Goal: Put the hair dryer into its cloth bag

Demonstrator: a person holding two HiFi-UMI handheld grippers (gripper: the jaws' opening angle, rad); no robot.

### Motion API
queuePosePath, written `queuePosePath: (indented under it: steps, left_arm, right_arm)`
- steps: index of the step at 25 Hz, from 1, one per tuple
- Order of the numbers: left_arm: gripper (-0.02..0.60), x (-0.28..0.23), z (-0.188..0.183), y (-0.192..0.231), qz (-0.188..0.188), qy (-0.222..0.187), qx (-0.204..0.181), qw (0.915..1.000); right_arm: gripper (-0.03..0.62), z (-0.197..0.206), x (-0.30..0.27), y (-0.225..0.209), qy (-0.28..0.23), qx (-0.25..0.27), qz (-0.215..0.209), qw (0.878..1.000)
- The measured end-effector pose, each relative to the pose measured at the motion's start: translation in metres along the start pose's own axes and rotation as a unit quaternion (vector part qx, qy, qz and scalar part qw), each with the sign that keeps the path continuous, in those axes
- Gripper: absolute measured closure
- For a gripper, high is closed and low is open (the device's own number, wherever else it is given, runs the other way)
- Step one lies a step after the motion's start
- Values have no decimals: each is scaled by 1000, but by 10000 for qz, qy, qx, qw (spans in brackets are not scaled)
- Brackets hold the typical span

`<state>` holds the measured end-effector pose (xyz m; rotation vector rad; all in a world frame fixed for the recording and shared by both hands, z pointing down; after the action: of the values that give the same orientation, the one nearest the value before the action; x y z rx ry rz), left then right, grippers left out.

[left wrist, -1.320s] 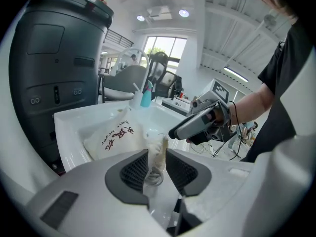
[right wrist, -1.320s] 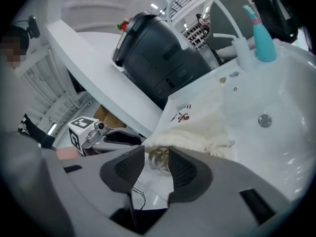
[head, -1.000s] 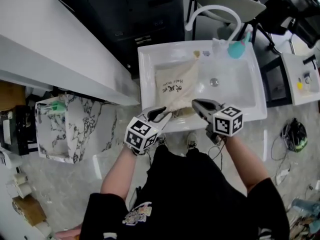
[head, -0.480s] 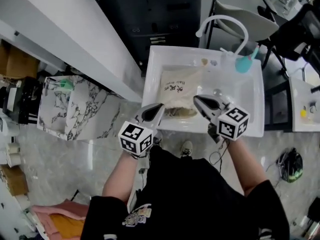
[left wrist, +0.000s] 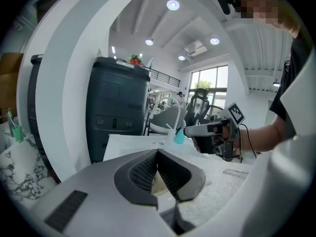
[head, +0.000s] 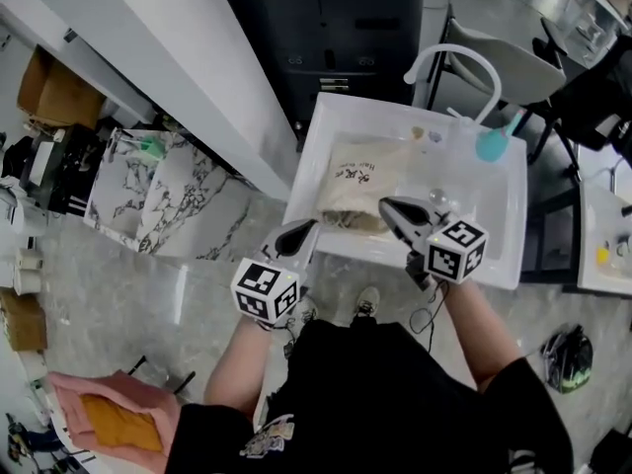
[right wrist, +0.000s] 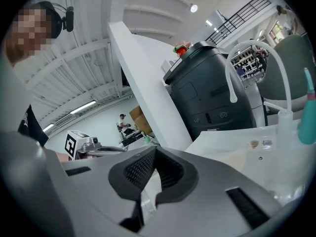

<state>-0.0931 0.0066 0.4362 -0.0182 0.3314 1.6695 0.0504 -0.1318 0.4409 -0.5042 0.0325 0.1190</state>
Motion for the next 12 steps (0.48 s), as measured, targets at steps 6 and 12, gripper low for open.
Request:
queuePosePath:
  steps: [6,12]
  left_arm:
    - [578,22,-1,2,-85,-13,-37,10000]
    - [578,49,-1,1,-4,-104,-79,9999]
  right_arm:
    - [597,6,-6,16,-59,-76,-17,10000]
    - [597,14,-5,39,-166,-72,243,9995]
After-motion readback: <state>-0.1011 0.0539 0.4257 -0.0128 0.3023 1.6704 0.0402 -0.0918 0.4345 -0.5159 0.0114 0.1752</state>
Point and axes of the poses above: the fingertips, and each gripper's own axes: x backward along the fingers, y to its left, z out of its underside, the point moved 5 cm from there along x, backward along the fingers, and after that the axes turned 10 degrees about -y, right-handed, at the moved point
